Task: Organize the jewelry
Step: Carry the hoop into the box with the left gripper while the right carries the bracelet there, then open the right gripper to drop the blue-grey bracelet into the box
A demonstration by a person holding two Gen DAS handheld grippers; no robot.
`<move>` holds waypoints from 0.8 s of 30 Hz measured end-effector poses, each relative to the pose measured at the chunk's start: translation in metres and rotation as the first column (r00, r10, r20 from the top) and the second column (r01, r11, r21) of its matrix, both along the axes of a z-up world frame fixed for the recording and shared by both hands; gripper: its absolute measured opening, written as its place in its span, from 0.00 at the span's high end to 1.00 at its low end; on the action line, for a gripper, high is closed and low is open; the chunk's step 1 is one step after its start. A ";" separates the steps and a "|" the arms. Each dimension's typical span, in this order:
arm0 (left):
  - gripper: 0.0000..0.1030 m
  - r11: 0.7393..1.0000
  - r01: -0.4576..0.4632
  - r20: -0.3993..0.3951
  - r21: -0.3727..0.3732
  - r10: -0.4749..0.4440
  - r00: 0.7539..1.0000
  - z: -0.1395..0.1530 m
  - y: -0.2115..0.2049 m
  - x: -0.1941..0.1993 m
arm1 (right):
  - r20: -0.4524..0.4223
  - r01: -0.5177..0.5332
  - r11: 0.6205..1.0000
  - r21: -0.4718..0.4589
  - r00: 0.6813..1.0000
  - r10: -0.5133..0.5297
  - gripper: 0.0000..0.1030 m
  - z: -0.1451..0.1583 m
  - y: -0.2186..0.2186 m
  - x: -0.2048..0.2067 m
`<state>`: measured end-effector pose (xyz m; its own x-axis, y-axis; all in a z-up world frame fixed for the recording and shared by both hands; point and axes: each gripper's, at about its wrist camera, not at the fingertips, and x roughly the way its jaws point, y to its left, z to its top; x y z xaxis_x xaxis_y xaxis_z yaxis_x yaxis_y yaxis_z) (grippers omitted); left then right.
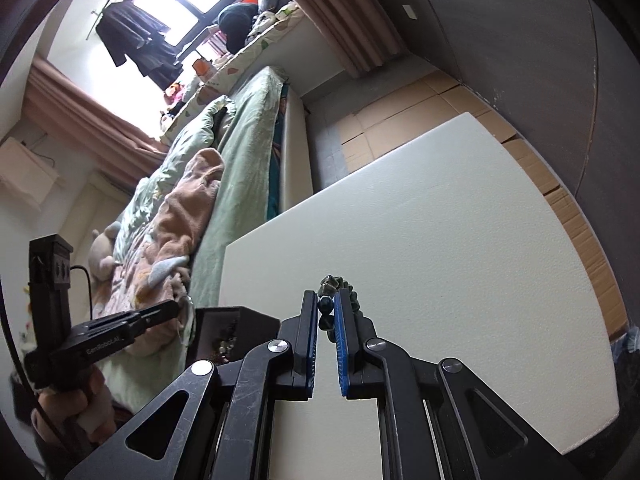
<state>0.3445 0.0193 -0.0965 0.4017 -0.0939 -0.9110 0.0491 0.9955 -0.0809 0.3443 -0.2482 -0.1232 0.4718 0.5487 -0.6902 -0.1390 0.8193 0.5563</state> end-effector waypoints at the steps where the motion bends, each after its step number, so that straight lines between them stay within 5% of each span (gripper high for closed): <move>1: 0.99 1.000 -0.013 -0.001 -0.002 0.013 1.000 -0.001 0.004 -0.001 | 0.008 -0.011 1.000 0.001 1.000 0.011 0.91 0.005 0.006 -0.001; 8: 0.96 0.995 -0.041 -0.047 -0.086 0.037 0.998 -0.010 0.024 -0.009 | 0.059 -0.108 0.994 -0.004 0.992 0.108 0.91 0.036 0.051 -0.010; 10: 0.88 0.993 -0.064 -0.034 -0.099 0.061 0.998 -0.007 0.031 -0.014 | 0.066 -0.137 0.991 -0.007 0.988 0.137 0.91 0.041 0.065 -0.014; 12: 0.31 0.989 -0.077 -0.020 -0.128 0.075 0.997 -0.004 0.039 -0.020 | 0.070 -0.168 0.986 -0.007 0.983 0.168 0.91 0.046 0.078 -0.017; 14: 0.14 0.984 -0.098 0.007 -0.148 0.100 0.995 0.001 0.048 -0.027 | 0.072 -0.196 0.980 -0.013 0.978 0.197 0.91 0.049 0.091 -0.021; 24: 0.14 0.966 -0.186 0.045 -0.181 0.197 0.979 0.011 0.084 -0.068 | 0.058 -0.283 0.959 -0.009 0.958 0.283 0.90 0.050 0.136 -0.028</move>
